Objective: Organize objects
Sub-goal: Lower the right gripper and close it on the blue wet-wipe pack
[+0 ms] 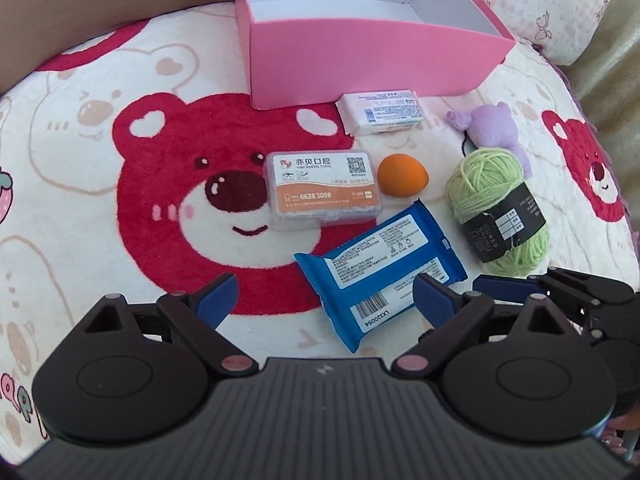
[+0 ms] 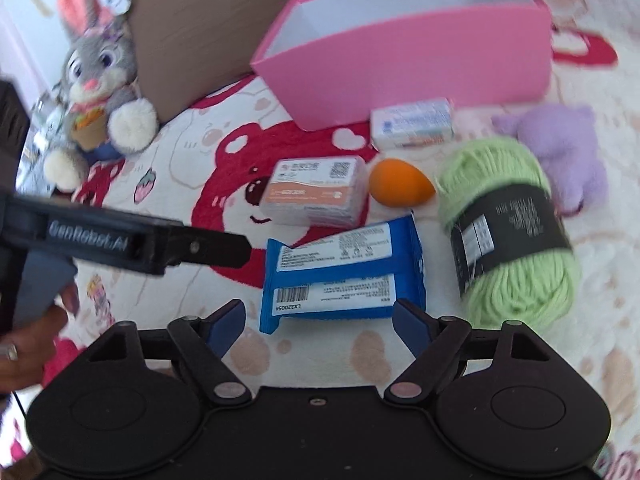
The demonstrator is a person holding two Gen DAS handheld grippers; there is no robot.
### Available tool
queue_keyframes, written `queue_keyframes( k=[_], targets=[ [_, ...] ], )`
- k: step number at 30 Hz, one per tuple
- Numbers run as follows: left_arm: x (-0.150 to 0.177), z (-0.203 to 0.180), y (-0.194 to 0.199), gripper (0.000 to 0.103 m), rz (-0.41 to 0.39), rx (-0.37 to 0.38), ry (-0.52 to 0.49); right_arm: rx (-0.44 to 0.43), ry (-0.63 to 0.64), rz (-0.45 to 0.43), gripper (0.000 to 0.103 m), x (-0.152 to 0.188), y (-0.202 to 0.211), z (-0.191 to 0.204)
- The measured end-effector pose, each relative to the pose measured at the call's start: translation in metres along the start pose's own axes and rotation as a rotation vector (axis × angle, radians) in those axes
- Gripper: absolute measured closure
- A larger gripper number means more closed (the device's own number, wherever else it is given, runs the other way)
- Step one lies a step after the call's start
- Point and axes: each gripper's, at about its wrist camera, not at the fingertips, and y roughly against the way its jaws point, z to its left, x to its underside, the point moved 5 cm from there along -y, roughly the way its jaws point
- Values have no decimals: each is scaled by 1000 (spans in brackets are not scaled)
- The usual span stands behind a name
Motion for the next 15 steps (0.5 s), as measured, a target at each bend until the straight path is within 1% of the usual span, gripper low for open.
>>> queue_keyframes(
  k=[3, 5, 6, 10, 12, 13, 15],
  targets=[
    [2, 2, -11, 9, 21, -3, 5, 48, 2, -25, 18, 4, -5, -8],
    [4, 5, -18, 16, 37, 11, 26, 71, 12, -43, 18, 4, -7, -10],
    [5, 7, -21, 17, 42, 9, 32, 78, 13, -50, 18, 4, -9, -11],
    [6, 8, -33, 31, 43, 12, 31, 79, -11, -40, 21, 2, -18, -19],
    [6, 7, -36, 34, 34, 10, 35, 73, -13, -27, 24, 3, -23, -21],
    [7, 9, -38, 35, 31, 3, 52, 65, -18, -18, 25, 4, -25, -22],
    [8, 14, -43, 41, 40, 24, 97, 58, -27, -20, 28, 5, -26, -24]
  ],
)
